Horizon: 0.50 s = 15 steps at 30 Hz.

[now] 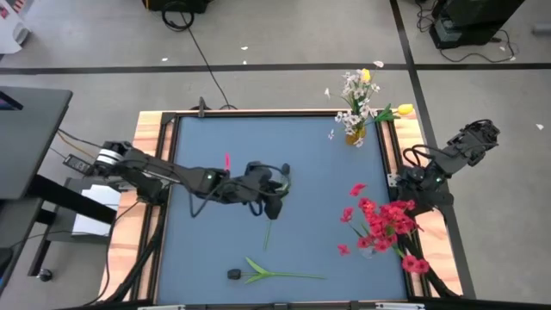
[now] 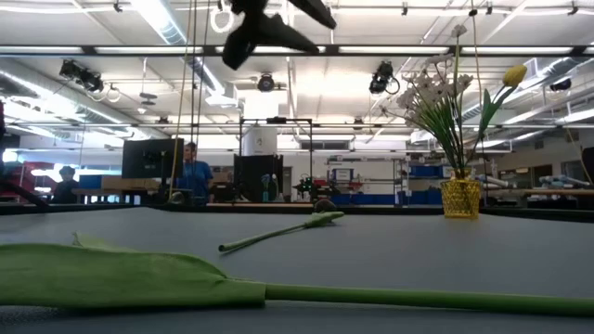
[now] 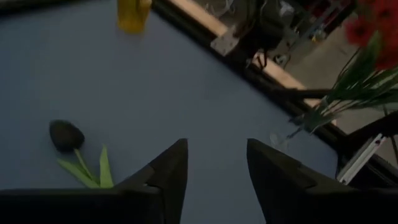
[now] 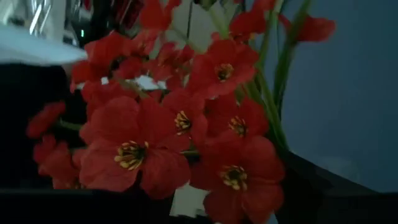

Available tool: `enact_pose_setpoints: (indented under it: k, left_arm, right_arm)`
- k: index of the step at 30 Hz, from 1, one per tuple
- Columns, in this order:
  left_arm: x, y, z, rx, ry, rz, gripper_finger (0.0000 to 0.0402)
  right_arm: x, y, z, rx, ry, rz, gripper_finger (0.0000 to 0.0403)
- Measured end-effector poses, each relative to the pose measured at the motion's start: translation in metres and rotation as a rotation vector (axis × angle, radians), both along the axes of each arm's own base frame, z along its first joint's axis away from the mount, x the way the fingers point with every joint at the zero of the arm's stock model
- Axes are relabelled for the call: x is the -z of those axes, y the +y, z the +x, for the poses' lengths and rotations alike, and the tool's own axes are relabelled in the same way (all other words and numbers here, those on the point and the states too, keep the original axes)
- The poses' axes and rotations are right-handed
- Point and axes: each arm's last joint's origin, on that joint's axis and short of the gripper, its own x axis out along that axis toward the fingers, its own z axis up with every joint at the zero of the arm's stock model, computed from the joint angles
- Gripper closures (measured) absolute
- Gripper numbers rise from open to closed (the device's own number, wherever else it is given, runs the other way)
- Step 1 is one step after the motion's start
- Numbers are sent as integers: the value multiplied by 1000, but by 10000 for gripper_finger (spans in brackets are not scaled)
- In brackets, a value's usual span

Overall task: Sort flowers into vase by color
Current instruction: Put the red flowers into the transparent vase, then put the top black flower into the transparent vase

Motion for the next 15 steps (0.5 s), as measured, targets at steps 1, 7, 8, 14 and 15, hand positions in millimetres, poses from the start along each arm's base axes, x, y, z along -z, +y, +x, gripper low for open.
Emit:
enact_pose_setpoints:
  k: [1,7,8,14,15]
  left_arm:
    - [3,1,2,11,12,-10,224]
    - [11,5,8,46,42,-22,197]
    - [13,5,7,47,56,-19,196]
    - [19,2,2,72,138,-12,195]
    - [20,0,1,76,151,-11,195]
  right_arm:
    - [0,0,0,14,21,17,179]
    - [-2,-1,-2,39,51,80,192]
    - [-3,-2,-3,43,34,97,194]
    - [-26,-13,-13,172,-181,177,201]
    - [-31,-17,-15,210,-223,173,201]
